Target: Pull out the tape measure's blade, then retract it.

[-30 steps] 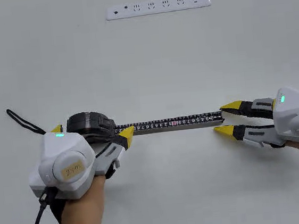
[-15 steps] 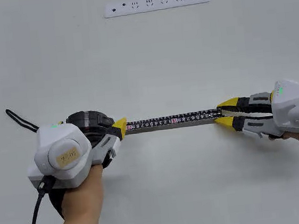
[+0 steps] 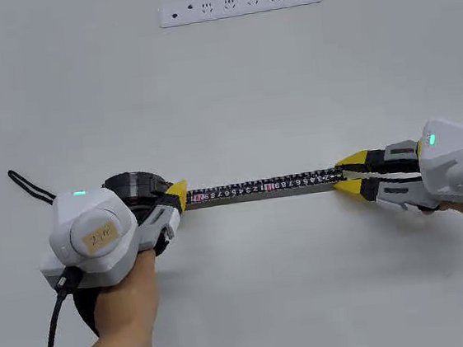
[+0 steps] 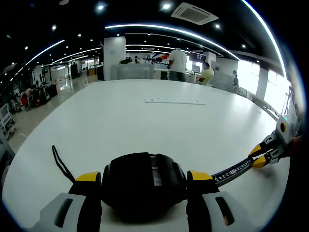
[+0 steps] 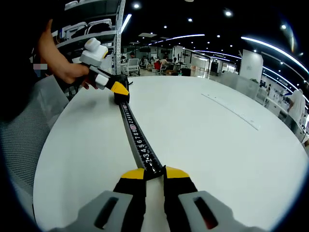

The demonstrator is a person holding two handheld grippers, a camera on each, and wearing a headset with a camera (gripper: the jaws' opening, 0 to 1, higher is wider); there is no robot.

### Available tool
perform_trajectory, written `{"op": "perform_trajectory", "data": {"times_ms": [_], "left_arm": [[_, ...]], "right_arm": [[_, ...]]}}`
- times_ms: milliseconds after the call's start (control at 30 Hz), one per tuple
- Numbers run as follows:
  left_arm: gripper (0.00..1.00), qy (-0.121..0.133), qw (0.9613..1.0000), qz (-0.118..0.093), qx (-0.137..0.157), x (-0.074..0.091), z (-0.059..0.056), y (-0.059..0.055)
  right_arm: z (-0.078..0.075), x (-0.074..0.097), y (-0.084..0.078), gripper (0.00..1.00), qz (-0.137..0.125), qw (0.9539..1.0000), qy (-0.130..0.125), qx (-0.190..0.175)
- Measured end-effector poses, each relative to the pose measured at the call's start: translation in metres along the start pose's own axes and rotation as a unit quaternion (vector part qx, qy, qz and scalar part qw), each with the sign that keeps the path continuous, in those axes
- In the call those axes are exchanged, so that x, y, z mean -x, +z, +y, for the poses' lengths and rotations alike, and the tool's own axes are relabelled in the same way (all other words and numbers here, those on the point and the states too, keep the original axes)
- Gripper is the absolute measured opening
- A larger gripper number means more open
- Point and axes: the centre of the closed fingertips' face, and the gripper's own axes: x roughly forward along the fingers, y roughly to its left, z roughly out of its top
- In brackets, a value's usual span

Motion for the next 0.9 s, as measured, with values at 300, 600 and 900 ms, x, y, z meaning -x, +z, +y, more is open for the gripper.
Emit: {"op": "perform_trajectory", "data": {"times_ms": [300, 600, 900], "left_arm": [[0.67, 0.002, 1.0000, 0.003, -0.009, -0.0002, -0.0007, -0.0009], [0.66, 0.001, 0.9999, 0.010, -0.013, -0.0009, -0.0011, -0.0014], [0.64, -0.003, 0.9998, 0.008, -0.019, -0.0010, -0.0016, -0.0016]], "right_arm": [[0.0011, 0.0011, -0.0002, 0.11, 0.003, 1.0000, 0.005, 0.002], [0.0008, 0.0020, 0.0008, 0.11, 0.005, 1.0000, 0.003, 0.007], [0.0008, 0.0016, 0.0008, 0.11, 0.004, 0.9999, 0.006, 0.009]]}}
